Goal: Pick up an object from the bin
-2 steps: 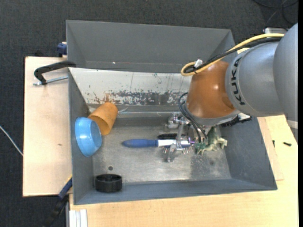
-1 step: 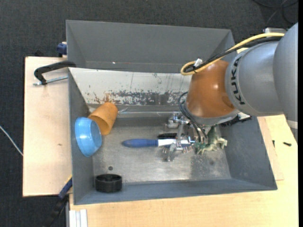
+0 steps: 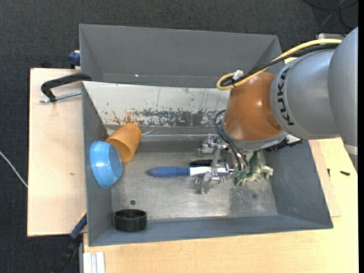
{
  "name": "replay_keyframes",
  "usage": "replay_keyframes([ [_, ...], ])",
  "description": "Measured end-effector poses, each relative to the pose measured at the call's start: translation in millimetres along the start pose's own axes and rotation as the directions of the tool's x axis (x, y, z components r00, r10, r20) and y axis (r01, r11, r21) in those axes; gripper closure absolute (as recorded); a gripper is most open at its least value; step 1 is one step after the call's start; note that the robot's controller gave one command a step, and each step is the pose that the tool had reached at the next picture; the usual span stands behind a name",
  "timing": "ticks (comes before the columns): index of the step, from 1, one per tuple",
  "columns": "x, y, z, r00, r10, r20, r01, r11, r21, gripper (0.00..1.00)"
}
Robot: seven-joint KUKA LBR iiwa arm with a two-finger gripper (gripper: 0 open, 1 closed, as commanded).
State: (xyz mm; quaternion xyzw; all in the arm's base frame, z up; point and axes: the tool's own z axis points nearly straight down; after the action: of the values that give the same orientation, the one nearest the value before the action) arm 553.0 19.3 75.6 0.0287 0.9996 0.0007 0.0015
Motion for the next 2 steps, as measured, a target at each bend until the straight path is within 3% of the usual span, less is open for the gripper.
replay_keyframes([
  [1,-0.7,0.5,-0.8,1.0,0.0,0.0,0.0,1.0,0.0,0.0],
  [2,-1.8,1.8,-2.1,1.0,-0.001,0.002,0.001,1.0,-0.002,1.0],
])
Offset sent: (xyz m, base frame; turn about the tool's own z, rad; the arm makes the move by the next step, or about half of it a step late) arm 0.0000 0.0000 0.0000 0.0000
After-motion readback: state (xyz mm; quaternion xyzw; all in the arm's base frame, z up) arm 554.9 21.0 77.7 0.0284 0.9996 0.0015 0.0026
